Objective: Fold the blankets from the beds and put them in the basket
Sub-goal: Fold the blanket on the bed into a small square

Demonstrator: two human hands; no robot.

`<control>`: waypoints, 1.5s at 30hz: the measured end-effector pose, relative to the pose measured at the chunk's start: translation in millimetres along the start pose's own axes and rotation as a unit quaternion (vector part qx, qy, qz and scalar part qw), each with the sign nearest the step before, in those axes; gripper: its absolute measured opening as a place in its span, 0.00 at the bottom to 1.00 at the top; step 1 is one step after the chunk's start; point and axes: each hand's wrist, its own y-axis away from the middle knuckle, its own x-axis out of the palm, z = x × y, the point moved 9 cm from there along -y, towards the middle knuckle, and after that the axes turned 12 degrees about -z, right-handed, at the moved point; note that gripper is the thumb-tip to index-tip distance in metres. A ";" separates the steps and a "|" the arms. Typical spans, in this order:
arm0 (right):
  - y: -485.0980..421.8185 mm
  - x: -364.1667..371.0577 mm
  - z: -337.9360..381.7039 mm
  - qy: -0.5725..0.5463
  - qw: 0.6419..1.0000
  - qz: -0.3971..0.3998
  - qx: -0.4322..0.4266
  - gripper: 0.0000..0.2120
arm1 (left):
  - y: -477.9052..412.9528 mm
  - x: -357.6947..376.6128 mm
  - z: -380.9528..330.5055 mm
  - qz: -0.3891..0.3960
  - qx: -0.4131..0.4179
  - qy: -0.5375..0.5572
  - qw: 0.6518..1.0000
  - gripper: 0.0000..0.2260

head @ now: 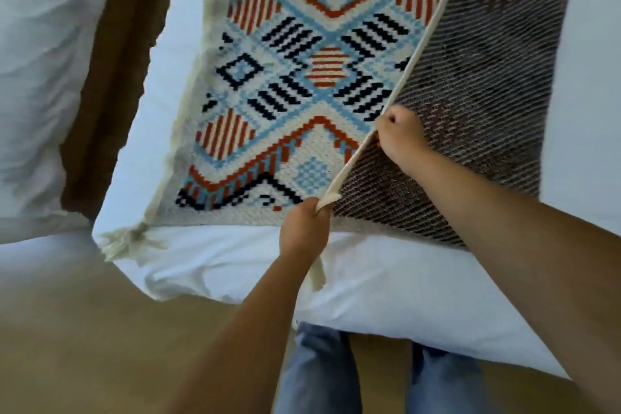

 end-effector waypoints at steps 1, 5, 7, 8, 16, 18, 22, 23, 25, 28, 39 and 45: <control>6.2 21.9 14.2 0.005 1.000 0.004 -0.006 0.17 | -6.3 -18.6 19.6 -0.005 -0.005 0.002 1.000 0.15; 30.7 109.9 66.5 0.003 1.000 0.022 -0.013 0.16 | -34.6 -91.1 88.7 -0.039 -0.004 -0.012 0.999 0.09; 42.1 148.3 87.9 0.007 0.999 0.039 -0.020 0.16 | -49.6 -118.0 114.4 -0.054 0.000 -0.035 0.998 0.07; 47.5 166.3 97.9 0.006 0.998 0.050 -0.028 0.16 | -57.3 -129.3 126.2 -0.062 0.000 -0.042 0.997 0.06; 96.3 293.0 134.1 0.083 0.982 0.151 -0.071 0.13 | -79.1 -190.2 236.7 -0.107 -0.083 -0.066 0.989 0.08; 105.7 321.1 132.1 0.099 0.977 0.180 -0.059 0.12 | -84.1 -195.2 258.1 -0.101 -0.112 -0.063 0.987 0.08; 104.2 351.4 126.2 0.101 0.979 0.177 -0.021 0.11 | -108.5 -199.4 264.0 -0.098 -0.102 -0.086 0.986 0.10; 101.0 355.0 123.0 0.102 0.980 0.172 -0.011 0.12 | -114.9 -199.6 262.7 -0.099 -0.098 -0.099 0.985 0.10; 95.4 357.7 116.5 0.108 0.981 0.158 0.001 0.13 | -124.8 -197.8 260.4 -0.097 -0.082 -0.130 0.983 0.08; 88.2 370.1 112.9 0.124 0.982 0.143 0.020 0.10 | -144.1 -194.6 266.8 -0.074 -0.065 -0.166 0.981 0.08; 106.0 398.7 122.8 0.146 0.984 0.092 0.036 0.11 | -164.1 -193.7 274.7 0.068 0.064 -0.209 0.974 0.14; 112.7 386.0 123.5 0.154 0.983 -0.001 0.103 0.13 | -149.5 -209.1 252.4 0.253 0.273 -0.262 0.890 0.19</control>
